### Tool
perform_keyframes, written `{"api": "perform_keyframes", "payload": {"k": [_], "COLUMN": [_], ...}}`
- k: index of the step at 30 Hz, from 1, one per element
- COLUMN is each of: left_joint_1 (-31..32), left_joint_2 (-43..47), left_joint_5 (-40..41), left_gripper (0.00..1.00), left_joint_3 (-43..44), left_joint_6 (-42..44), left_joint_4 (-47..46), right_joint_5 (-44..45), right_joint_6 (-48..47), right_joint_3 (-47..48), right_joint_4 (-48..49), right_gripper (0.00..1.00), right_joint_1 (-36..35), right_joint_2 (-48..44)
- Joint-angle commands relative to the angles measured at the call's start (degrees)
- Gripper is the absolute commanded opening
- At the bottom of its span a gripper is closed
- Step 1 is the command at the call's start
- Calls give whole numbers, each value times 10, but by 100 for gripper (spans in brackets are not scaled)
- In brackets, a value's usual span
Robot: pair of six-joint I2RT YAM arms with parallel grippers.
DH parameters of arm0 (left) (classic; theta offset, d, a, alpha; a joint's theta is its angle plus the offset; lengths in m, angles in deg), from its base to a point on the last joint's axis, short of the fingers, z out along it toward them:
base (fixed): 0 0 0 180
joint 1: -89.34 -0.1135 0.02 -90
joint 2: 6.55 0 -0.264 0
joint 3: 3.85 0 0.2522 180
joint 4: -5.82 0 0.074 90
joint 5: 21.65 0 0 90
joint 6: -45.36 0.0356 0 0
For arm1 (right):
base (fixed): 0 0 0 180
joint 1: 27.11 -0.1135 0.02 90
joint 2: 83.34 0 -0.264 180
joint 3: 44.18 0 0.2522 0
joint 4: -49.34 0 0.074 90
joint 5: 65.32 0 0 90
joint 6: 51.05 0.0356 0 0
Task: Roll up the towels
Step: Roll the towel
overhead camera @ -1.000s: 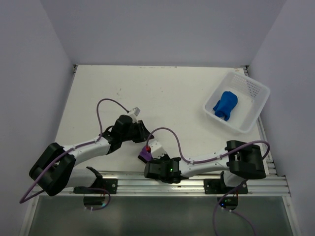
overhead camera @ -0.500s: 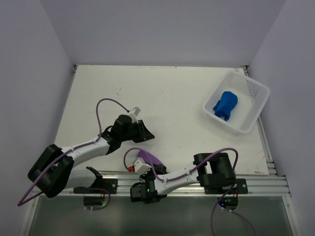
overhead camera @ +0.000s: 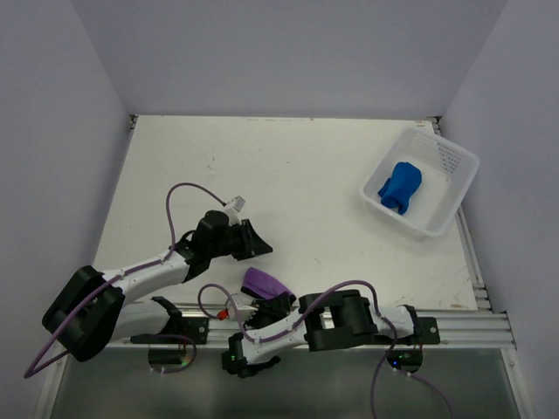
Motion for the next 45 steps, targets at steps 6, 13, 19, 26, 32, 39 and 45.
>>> {"api": "perform_keyframes", "payload": {"k": [6, 13, 19, 26, 32, 39, 45], "left_joint_1": [2, 40, 97, 110, 109, 109, 110], "left_joint_2": [-7, -19, -47, -35, -34, -54, -65], "left_joint_5": [-21, -23, -6, 14, 29, 46, 62], "left_gripper": [26, 26, 26, 25, 25, 25, 25], "left_joint_3": [23, -1, -46, -103, -147, -189, -216], "left_joint_6": [5, -29, -72, -90, -104, -107, -113], "left_joint_4": [-21, -55, -117, -138, -165, -194, -224], "right_joint_5": [33, 16, -3, -19, -25, -39, -105], "right_joint_6": [42, -22, -47, -56, -58, -56, -129], "right_joint_3": [44, 9, -12, -26, -28, -55, -176], "right_joint_4": [-82, -4, 31, 56, 64, 101, 260], "right_gripper": [0, 0, 0, 0, 0, 13, 31], "right_joint_1": [12, 14, 15, 13, 13, 13, 14], "right_joint_2": [33, 2, -5, -13, -21, -76, -190]}}
